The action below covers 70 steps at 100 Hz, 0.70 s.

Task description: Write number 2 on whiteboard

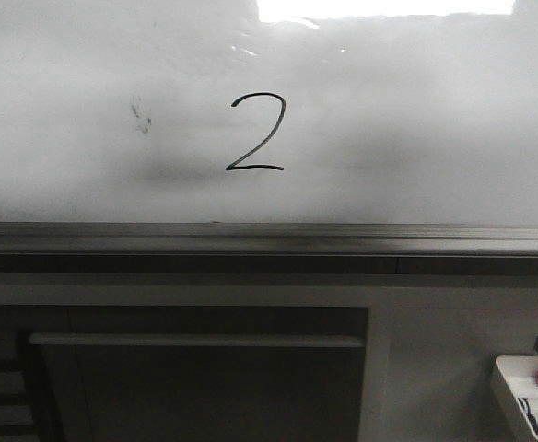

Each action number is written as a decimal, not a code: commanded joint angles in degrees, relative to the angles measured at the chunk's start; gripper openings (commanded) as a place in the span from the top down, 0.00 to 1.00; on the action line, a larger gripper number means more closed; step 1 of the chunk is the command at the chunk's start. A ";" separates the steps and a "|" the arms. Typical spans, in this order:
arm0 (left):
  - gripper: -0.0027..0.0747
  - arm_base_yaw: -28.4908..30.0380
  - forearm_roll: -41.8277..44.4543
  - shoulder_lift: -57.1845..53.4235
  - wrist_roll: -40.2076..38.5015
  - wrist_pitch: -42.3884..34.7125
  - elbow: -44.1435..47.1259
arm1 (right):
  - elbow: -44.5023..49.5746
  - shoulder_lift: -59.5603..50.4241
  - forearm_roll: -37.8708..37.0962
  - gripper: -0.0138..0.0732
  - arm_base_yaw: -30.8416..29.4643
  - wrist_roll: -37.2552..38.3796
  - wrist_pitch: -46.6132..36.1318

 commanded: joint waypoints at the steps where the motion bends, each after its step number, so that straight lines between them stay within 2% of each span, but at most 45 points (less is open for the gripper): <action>1: 0.48 -0.36 -2.49 -1.38 0.29 -1.96 -1.95 | -1.65 -0.95 2.65 0.80 -0.01 -0.96 1.11; 20: 0.74 -0.36 -2.49 -1.38 0.37 -1.82 -1.95 | -1.65 -0.95 3.12 0.80 -0.01 -0.96 1.11; 32: 0.84 -0.36 -2.49 -1.38 0.37 -1.49 -1.95 | -1.65 -0.95 3.89 0.80 -0.01 -0.96 1.11; 57: 0.91 -0.36 -2.49 -1.38 0.37 -0.59 -1.95 | -1.65 -0.95 3.40 0.79 -0.01 -0.96 0.96; 62: 0.91 -0.36 -2.49 -1.38 0.37 -0.59 -1.95 | -1.65 -0.95 2.75 0.75 -0.01 -0.72 0.83; 70: 0.91 -0.25 -2.49 -1.38 0.27 -0.59 -1.95 | -1.65 -0.95 2.38 0.60 -0.01 1.18 -0.29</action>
